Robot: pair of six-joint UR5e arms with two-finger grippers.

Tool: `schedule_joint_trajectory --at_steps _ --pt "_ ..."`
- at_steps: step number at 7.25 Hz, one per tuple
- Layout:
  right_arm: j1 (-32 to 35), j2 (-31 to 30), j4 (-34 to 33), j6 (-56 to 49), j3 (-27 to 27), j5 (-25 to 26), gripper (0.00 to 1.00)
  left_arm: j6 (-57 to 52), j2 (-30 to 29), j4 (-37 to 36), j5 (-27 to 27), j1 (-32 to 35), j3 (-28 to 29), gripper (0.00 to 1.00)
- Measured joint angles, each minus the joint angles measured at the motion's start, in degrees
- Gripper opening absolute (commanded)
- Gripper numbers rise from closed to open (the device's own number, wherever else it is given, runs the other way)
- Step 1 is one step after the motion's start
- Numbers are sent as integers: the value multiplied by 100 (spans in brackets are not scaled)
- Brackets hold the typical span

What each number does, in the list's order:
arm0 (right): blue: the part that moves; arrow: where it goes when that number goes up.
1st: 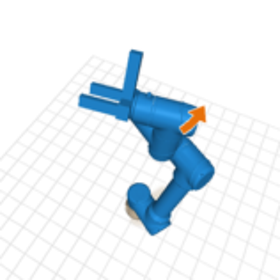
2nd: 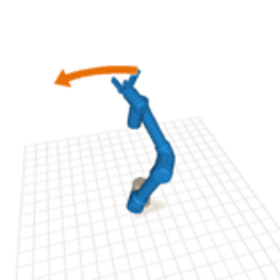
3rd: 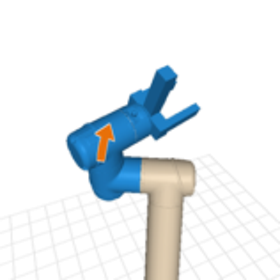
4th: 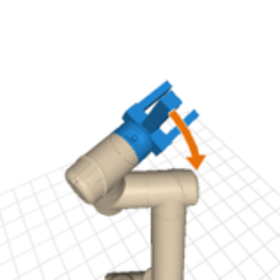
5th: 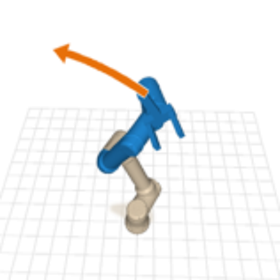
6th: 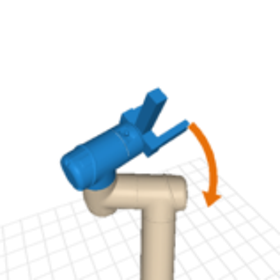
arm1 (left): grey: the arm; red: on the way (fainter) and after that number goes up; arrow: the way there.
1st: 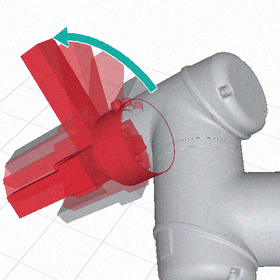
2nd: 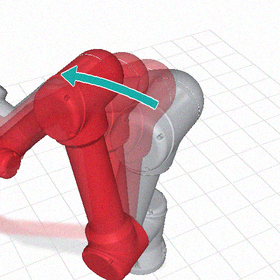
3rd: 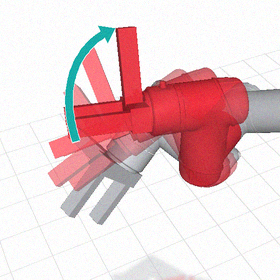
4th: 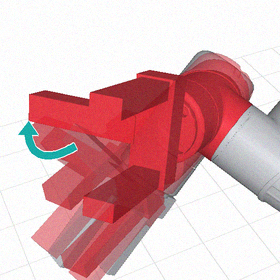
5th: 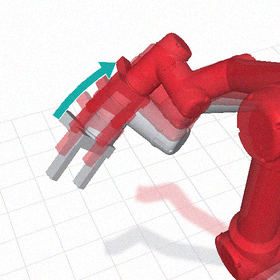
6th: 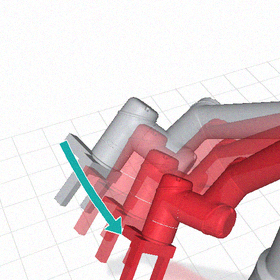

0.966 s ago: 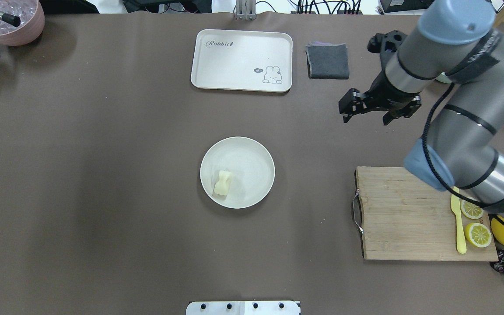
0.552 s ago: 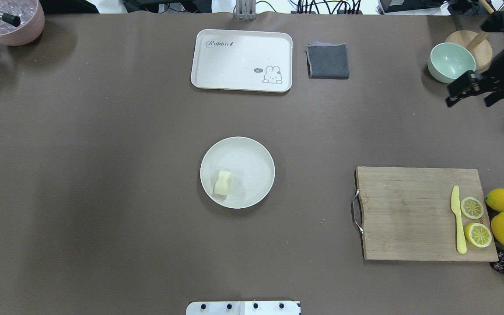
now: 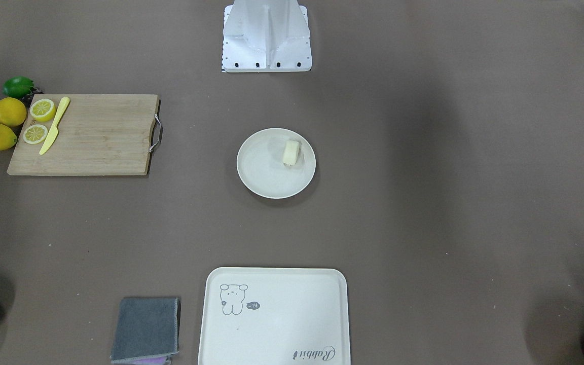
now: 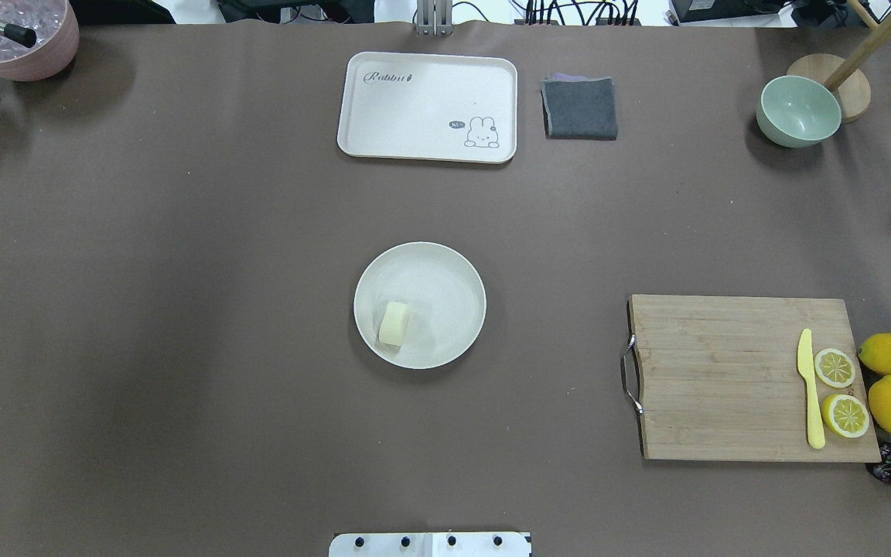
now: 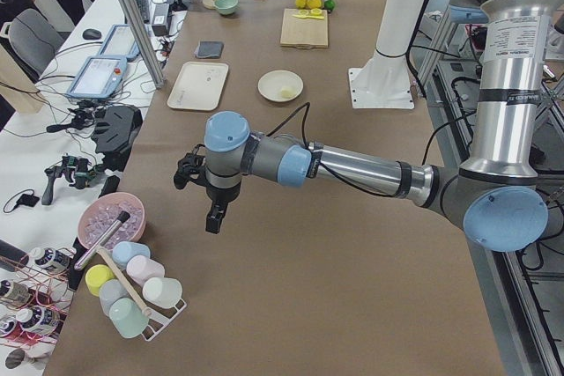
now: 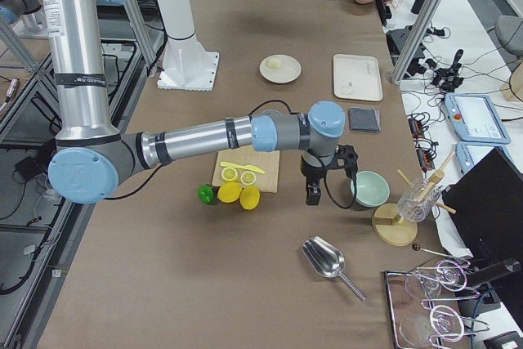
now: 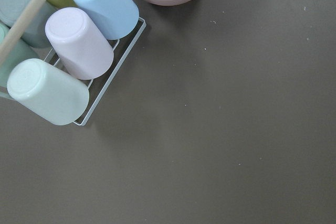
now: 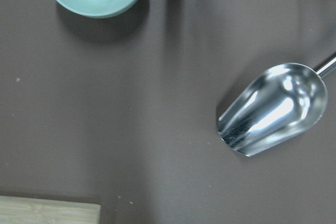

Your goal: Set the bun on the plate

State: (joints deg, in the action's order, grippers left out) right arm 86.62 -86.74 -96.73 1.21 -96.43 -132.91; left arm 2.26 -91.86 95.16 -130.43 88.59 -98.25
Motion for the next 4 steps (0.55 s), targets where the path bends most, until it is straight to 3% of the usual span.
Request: schedule_joint_trajectory --at_steps 4 --pt "687 -500 45 -654 204 -98 100 5 5 22 -21 -11 156 98"
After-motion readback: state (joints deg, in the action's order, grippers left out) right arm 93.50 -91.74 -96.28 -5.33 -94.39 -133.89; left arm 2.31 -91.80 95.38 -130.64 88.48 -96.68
